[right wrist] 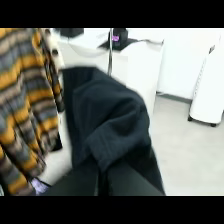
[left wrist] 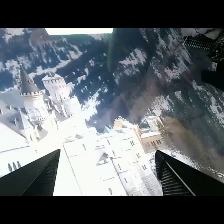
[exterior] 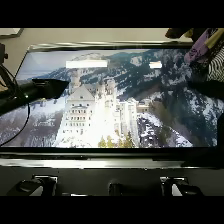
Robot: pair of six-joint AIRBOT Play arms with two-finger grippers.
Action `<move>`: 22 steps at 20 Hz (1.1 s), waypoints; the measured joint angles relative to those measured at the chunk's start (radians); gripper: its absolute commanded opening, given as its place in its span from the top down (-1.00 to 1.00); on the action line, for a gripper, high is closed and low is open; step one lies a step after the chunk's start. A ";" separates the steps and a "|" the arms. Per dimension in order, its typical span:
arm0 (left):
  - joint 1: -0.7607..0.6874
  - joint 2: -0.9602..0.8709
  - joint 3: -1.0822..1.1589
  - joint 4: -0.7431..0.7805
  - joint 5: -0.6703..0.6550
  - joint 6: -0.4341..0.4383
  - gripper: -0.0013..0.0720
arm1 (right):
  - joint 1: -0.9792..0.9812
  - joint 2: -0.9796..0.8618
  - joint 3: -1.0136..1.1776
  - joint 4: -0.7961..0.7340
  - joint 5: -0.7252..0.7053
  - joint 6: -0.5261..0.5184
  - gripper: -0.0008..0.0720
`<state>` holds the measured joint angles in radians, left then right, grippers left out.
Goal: Fold the clothes and pants, and hang the long-sleeved shirts on hangers.
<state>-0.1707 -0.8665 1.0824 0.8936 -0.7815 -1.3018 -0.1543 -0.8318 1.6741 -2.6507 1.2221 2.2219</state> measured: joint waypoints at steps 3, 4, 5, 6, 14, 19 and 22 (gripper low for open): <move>0.000 -0.001 0.000 0.000 -0.001 0.000 -0.88 | 0.000 -0.134 0.150 -0.051 -0.046 0.022 0.90; 0.000 -0.001 0.000 0.000 -0.001 0.000 -0.88 | 0.000 -0.168 0.192 -0.060 -0.056 0.023 0.90; 0.000 -0.002 0.000 0.002 -0.001 0.000 -0.88 | 0.000 -0.197 0.228 -0.065 -0.071 0.015 0.90; 0.000 -0.003 0.000 0.006 -0.001 0.000 -0.88 | 0.000 -0.221 0.258 -0.072 -0.087 0.003 0.90; 0.000 -0.018 0.000 0.023 -0.001 0.000 -0.88 | -0.002 -0.264 0.329 -0.234 -0.190 -0.079 0.90; 0.000 -0.028 0.000 0.026 -0.001 0.000 -0.88 | -0.134 -0.254 0.333 -0.284 -0.270 -0.056 0.90; 0.000 -0.037 0.000 0.026 -0.001 0.000 -0.88 | -0.253 -0.251 0.334 -0.246 -0.332 -0.031 0.91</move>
<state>-0.1707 -0.9039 1.0824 0.9195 -0.7822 -1.3022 -0.4072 -1.0828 2.0079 -2.8964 0.8902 2.1906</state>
